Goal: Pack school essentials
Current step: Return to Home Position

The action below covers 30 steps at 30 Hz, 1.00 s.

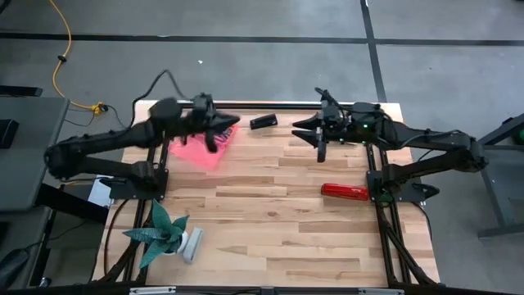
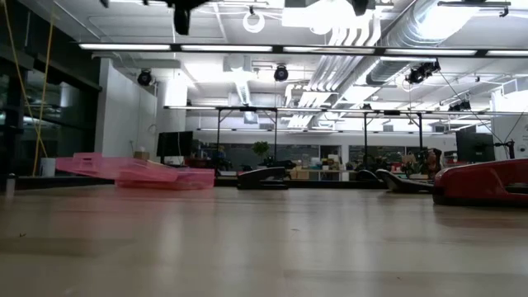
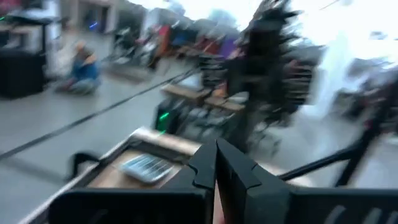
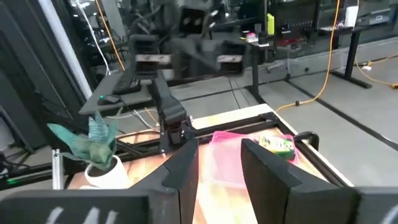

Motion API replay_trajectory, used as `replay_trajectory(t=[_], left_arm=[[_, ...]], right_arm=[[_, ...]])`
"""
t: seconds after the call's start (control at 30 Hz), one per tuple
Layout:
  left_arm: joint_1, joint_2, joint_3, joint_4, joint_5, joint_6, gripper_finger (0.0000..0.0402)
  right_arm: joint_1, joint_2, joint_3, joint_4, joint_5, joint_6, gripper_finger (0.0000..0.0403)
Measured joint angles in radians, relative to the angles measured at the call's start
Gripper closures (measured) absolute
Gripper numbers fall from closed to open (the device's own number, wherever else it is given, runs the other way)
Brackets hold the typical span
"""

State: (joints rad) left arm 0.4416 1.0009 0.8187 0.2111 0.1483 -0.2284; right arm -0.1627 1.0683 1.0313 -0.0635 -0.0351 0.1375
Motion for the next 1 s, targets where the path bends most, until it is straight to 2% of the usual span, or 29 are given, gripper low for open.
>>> replay_trajectory(t=[0.1,0.23,0.5,0.57,0.63,0.73,0.9,1.0], left_arm=[[-0.09,-0.087,-0.089,0.086,-0.009,-0.011,0.0401],[-0.165,-0.156,-0.119,0.042,-0.073,0.0,0.0401],[-0.18,-0.264,-0.118,-0.088,-0.063,0.062,0.0401],[-0.184,-0.302,-0.121,-0.122,-0.049,0.058,0.0401],[-0.2,-0.343,-0.145,-0.117,-0.016,0.052,0.0401],[-0.247,-0.41,-0.231,-0.065,0.002,0.029,0.0401],[-0.318,-0.546,-0.44,0.083,-0.035,-0.008,0.0401],[-0.341,-0.632,-0.536,0.1,-0.066,-0.043,0.0401]], right_arm=[[0.0,-0.02,0.0,-0.005,-0.038,0.001,0.029],[0.0,-0.024,0.0,-0.001,-0.048,0.001,0.029],[0.0,-0.022,0.0,0.0,-0.026,0.03,0.0291],[0.0,-0.022,0.0,0.0,-0.025,0.032,0.0301],[0.0,-0.022,0.0,0.0,-0.025,0.039,0.0328],[0.0,-0.022,0.0,0.0,-0.034,0.067,0.0387],[0.0,-0.022,0.0,-0.001,-0.028,0.102,0.0396],[0.0,-0.022,0.0,-0.009,-0.027,0.07,0.0399]])
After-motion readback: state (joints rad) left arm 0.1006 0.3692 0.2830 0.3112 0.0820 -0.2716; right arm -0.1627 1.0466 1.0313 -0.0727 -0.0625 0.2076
